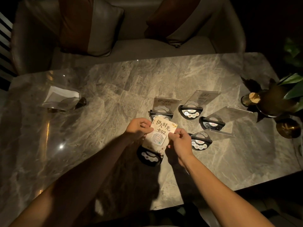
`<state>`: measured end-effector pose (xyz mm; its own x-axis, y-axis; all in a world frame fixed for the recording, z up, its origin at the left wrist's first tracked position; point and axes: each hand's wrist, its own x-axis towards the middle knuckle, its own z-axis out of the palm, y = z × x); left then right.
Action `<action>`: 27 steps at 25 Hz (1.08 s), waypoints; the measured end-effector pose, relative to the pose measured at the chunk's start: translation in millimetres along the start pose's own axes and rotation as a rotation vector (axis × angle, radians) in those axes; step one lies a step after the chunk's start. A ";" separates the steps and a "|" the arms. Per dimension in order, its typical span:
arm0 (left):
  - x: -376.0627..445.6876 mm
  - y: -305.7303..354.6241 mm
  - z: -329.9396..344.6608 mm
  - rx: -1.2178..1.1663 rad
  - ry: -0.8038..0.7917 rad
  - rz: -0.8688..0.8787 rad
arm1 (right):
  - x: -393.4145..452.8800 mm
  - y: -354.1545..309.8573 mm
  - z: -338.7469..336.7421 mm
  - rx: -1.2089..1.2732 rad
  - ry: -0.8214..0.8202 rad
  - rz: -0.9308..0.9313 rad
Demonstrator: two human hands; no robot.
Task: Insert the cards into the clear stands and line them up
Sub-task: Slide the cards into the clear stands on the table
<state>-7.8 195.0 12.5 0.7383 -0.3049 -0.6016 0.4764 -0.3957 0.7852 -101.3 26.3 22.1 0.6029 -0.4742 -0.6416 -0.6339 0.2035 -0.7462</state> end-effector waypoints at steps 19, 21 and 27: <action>-46.0 16.2 27.4 0.116 0.096 0.126 | -12.1 -15.4 -58.9 -0.408 -0.266 -0.409; -52.9 31.6 26.5 0.200 0.102 0.128 | -12.8 -16.2 -65.5 -0.457 -0.329 -0.428; -79.5 96.1 73.4 0.165 0.240 0.362 | -28.7 -41.9 -116.2 -0.580 -0.444 -0.667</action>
<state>-55.7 117.7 125.1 0.9420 -0.2473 -0.2268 0.0995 -0.4394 0.8927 -148.3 -68.1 92.4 0.9746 0.0495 -0.2186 -0.1661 -0.4956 -0.8525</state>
